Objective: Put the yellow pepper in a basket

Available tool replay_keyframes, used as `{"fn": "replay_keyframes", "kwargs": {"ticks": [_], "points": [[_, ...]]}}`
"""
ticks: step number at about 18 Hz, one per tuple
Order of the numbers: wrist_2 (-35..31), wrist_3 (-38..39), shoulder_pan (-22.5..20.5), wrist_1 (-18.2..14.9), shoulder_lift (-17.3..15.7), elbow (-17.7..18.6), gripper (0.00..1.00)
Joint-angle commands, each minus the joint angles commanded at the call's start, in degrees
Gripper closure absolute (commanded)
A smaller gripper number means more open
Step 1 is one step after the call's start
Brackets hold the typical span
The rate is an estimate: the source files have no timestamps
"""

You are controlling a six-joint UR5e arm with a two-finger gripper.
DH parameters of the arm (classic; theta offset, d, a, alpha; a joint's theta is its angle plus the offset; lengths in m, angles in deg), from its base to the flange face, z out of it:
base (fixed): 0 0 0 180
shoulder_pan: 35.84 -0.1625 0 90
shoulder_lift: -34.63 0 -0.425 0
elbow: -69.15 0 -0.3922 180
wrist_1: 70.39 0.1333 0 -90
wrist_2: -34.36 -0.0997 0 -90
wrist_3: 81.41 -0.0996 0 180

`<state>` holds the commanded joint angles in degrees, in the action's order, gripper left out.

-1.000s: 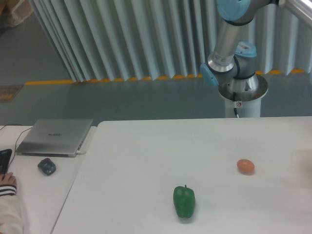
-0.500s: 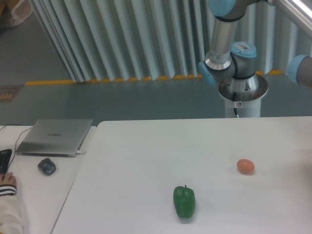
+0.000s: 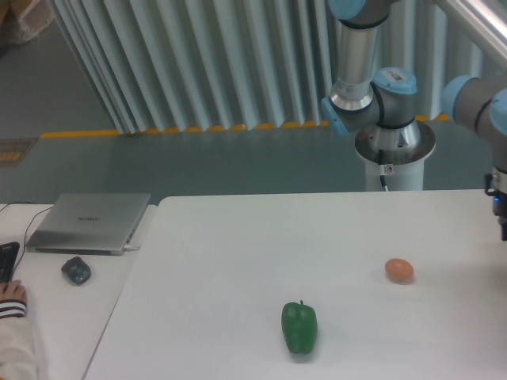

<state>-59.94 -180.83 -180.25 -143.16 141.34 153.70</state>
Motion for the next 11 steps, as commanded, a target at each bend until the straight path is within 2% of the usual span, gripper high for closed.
{"fn": "replay_keyframes", "kwargs": {"ticks": [5, 8, 11], "points": [[-1.0, 4.4, 2.7, -0.9, -1.1, 1.7, 0.00], [-6.3, 5.8, 6.2, -0.5, -0.5, 2.1, 0.00], [-3.6, 12.7, 8.8, -0.3, -0.7, 2.4, 0.00]]}}
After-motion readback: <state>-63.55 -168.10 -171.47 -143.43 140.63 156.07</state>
